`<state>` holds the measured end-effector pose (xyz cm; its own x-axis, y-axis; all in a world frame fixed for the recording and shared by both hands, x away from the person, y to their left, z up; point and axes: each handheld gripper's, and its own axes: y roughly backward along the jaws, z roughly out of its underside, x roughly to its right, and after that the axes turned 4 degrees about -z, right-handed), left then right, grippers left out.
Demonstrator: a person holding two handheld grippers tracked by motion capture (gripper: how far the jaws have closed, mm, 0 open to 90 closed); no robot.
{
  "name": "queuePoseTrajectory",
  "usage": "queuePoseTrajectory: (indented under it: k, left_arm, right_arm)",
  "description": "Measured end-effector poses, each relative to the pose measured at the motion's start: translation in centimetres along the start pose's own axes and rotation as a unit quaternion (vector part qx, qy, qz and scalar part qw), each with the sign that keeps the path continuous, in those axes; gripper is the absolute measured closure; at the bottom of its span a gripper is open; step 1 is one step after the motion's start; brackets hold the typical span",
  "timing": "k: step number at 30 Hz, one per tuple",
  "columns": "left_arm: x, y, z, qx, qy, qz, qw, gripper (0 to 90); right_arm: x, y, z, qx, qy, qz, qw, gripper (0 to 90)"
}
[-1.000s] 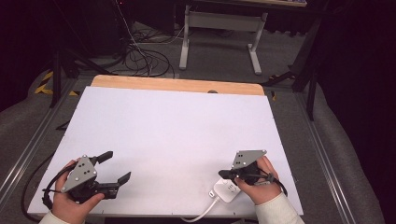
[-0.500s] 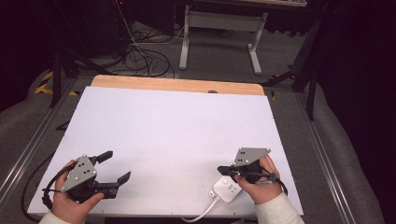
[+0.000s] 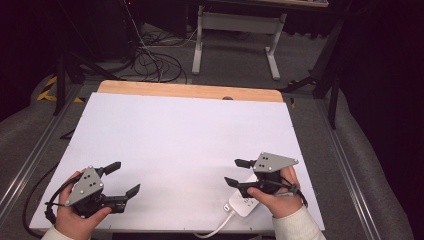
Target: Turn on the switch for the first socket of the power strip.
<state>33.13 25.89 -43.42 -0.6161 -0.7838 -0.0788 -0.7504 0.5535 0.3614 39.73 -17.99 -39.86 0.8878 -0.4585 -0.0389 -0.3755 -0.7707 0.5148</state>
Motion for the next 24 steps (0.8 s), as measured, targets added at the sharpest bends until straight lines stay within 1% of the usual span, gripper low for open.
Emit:
queuePoseTrajectory:
  k: [1, 3, 5, 7, 8, 10, 14, 15, 16, 17, 19, 21, 24]
  left_arm:
    - [0.0, 0.0, 0.0, -0.001, 0.0, 0.0, 1.0, 13.4]
    - [0.0, 0.0, 0.0, -0.002, 0.0, 0.0, 1.0, 13.4]
    - [0.0, 0.0, 0.0, -0.003, 0.0, 0.001, 1.0, 13.3]
    - [0.0, 0.0, 0.0, -0.001, 0.002, 0.002, 1.0, 13.3]
    - [0.0, 0.0, 0.0, -0.001, -0.001, 0.001, 1.0, 13.3]
    - [0.1, 0.1, 0.0, 0.0, 0.003, 0.002, 1.0, 13.1]
    - [0.1, 0.1, 0.1, 0.001, 0.004, 0.003, 1.0, 13.0]
    - [0.0, 0.2, 0.0, 0.001, 0.002, 0.004, 1.0, 12.7]
    - [0.0, 0.2, 0.0, 0.001, 0.002, 0.004, 1.0, 12.6]
    - [0.0, 0.2, 0.0, 0.002, 0.001, 0.004, 1.0, 12.5]
    - [0.1, 0.2, 0.0, 0.006, 0.005, 0.006, 1.0, 12.3]
    - [0.0, 0.3, -0.1, 0.008, 0.004, 0.009, 0.9999, 11.7]
    - [0.0, 0.3, -0.1, 0.01, 0.008, 0.013, 0.9998, 11.4]
  right_arm:
    - [0.0, 0.1, 0.0, -0.008, -0.016, 0.002, 0.9998, 31.6]
    - [0.1, 0.1, 0.0, -0.004, -0.014, 0.003, 0.9999, 31.6]
    - [0.2, 0.2, -0.1, 0.016, 0.003, 0.0, 0.9999, 31.1]
    - [0.3, 0.4, 0.0, 0.029, 0.004, -0.002, 0.9996, 30.8]
    - [0.3, 0.5, 0.0, 0.036, 0.005, 0.0, 0.9994, 29.3]
    - [0.3, 0.8, 0.0, 0.052, 0.008, 0.005, 0.9986, 24.7]
    - [0.4, 1.0, 0.0, 0.061, 0.012, 0.008, 0.998, 22.5]
    - [0.4, 1.1, 0.0, 0.069, 0.011, 0.011, 0.9975, 18.7]
    - [0.4, 1.1, 0.0, 0.069, 0.011, 0.011, 0.9975, 18.7]
    - [0.4, 1.1, 0.1, 0.073, 0.011, 0.019, 0.9971, 16.6]
    - [0.5, 1.2, 0.1, 0.076, 0.01, 0.023, 0.9968, 15.3]
    - [0.8, 1.5, 0.3, 0.088, 0.005, 0.025, 0.9958, 13.7]
    - [0.9, 1.7, 0.4, 0.089, 0.004, 0.03, 0.9956, 13.3]
